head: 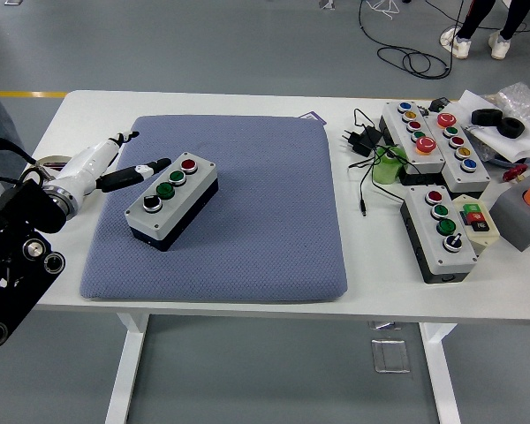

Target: Pick up the button,place it on the desk,press the button,press the button

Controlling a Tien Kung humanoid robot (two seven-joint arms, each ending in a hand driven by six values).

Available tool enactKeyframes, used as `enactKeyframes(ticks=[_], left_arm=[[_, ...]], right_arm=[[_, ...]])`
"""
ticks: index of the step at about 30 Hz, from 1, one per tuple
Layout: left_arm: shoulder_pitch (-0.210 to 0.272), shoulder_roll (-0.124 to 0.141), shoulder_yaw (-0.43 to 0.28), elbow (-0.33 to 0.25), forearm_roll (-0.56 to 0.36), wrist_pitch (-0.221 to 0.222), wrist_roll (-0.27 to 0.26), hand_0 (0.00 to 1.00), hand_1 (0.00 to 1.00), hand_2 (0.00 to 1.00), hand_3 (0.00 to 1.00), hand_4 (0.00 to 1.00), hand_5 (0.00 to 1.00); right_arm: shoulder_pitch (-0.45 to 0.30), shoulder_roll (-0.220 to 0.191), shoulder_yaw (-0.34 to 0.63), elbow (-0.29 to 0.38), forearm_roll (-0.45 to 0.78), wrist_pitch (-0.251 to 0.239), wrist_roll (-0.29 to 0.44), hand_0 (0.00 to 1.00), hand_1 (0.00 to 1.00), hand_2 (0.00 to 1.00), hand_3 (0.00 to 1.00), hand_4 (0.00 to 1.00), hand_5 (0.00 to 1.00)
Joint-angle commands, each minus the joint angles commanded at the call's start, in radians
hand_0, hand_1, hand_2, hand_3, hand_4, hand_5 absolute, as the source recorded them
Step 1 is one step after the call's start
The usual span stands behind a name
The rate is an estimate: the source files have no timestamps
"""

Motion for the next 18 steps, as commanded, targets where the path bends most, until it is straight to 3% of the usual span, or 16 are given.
enactKeyframes(ticks=[10, 18], left_arm=[[-0.002, -0.044, 0.067, -0.030, 0.014, -0.060, 0.108, 0.998, 0.998, 0.998, 0.998, 0.998, 0.964], [-0.017, -0.086, 0.065, 0.020, 0.034, -0.093, 0.149, 0.998, 0.998, 0.998, 0.998, 0.998, 0.966]], right_arm=[[0.003, 0.000, 0.000, 0.000, -0.001, -0.001, 0.001, 0.677, 0.662, 0.736, 0.615, 0.411, 0.284], [0.004, 0.000, 0.004, 0.000, -0.007, 0.000, 0.000, 0.675, 0.660, 0.733, 0.614, 0.409, 0.280]])
